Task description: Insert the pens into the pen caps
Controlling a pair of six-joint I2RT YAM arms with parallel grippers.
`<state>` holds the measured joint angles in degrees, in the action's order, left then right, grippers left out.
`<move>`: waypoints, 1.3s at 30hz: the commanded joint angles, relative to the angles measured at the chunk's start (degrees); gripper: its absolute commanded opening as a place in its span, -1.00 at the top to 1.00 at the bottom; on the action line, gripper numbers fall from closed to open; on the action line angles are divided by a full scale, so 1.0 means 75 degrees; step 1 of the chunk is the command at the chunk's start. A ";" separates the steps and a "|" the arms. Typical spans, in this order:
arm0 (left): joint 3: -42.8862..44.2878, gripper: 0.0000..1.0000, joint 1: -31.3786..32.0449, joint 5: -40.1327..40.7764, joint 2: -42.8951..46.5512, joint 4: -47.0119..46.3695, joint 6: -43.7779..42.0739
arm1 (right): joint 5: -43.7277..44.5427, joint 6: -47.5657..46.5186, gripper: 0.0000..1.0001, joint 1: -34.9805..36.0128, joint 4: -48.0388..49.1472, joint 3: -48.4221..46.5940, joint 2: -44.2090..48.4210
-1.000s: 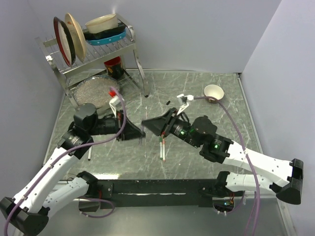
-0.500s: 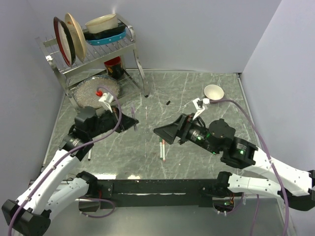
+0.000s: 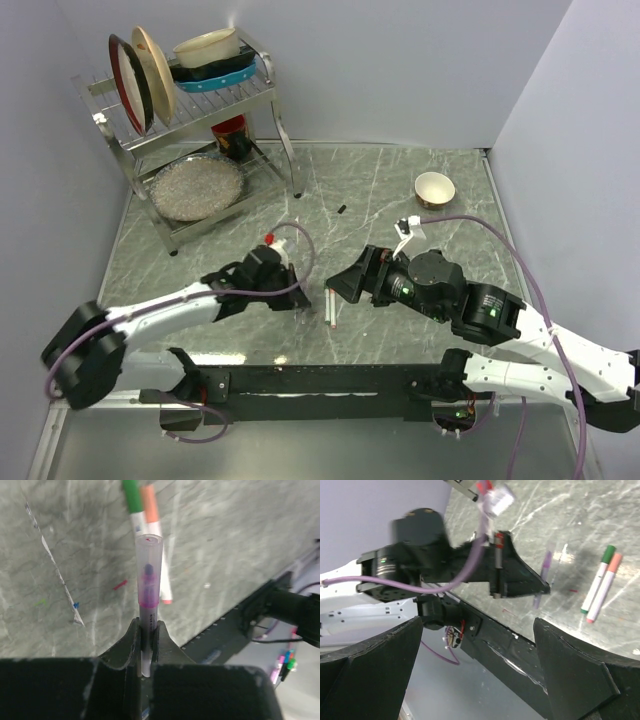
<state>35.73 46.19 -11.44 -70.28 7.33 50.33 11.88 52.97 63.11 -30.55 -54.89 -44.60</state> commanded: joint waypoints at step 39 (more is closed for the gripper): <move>0.2211 -0.08 -0.2911 0.4312 -0.0264 0.4201 0.1223 | 0.0865 0.0062 -1.00 -0.0071 -0.0533 0.0569 0.1634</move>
<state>55.55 30.61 12.05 -78.39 31.18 55.18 17.34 52.95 62.96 -35.35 -51.53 -33.54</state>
